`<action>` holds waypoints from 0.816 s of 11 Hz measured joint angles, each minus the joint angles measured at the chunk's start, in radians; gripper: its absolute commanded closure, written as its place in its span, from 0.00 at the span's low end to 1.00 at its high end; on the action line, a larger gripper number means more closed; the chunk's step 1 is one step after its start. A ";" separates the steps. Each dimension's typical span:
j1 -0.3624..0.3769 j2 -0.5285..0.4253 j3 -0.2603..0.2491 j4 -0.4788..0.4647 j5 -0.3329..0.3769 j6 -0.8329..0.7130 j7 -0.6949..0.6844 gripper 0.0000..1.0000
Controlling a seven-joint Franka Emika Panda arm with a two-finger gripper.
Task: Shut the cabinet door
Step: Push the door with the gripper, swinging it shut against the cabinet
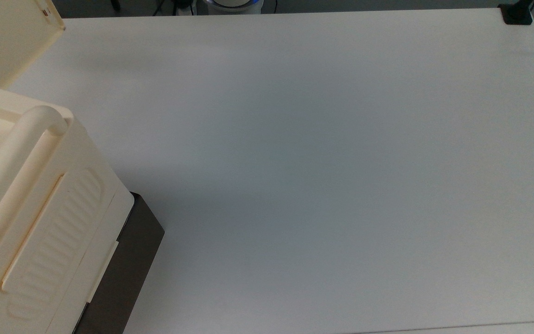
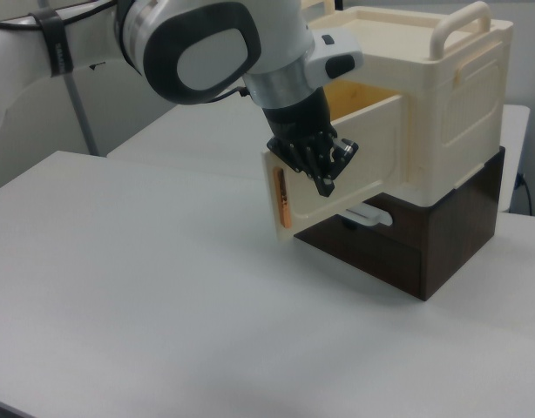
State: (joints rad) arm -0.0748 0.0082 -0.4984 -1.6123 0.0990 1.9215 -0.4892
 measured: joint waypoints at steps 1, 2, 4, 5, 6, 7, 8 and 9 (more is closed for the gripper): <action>0.002 0.009 0.002 0.000 0.046 0.013 0.000 1.00; 0.002 0.015 0.003 0.000 0.093 0.020 0.000 1.00; 0.004 0.033 0.007 0.000 0.202 0.047 0.000 1.00; 0.013 0.051 0.013 -0.001 0.257 0.086 0.000 1.00; 0.027 0.069 0.018 -0.001 0.292 0.134 0.001 1.00; 0.037 0.083 0.020 -0.001 0.313 0.171 0.005 1.00; 0.048 0.101 0.022 -0.001 0.335 0.212 0.007 1.00; 0.059 0.122 0.025 0.000 0.359 0.254 0.007 1.00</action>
State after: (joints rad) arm -0.0155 0.1300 -0.4739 -1.6126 0.4578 2.1750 -0.4819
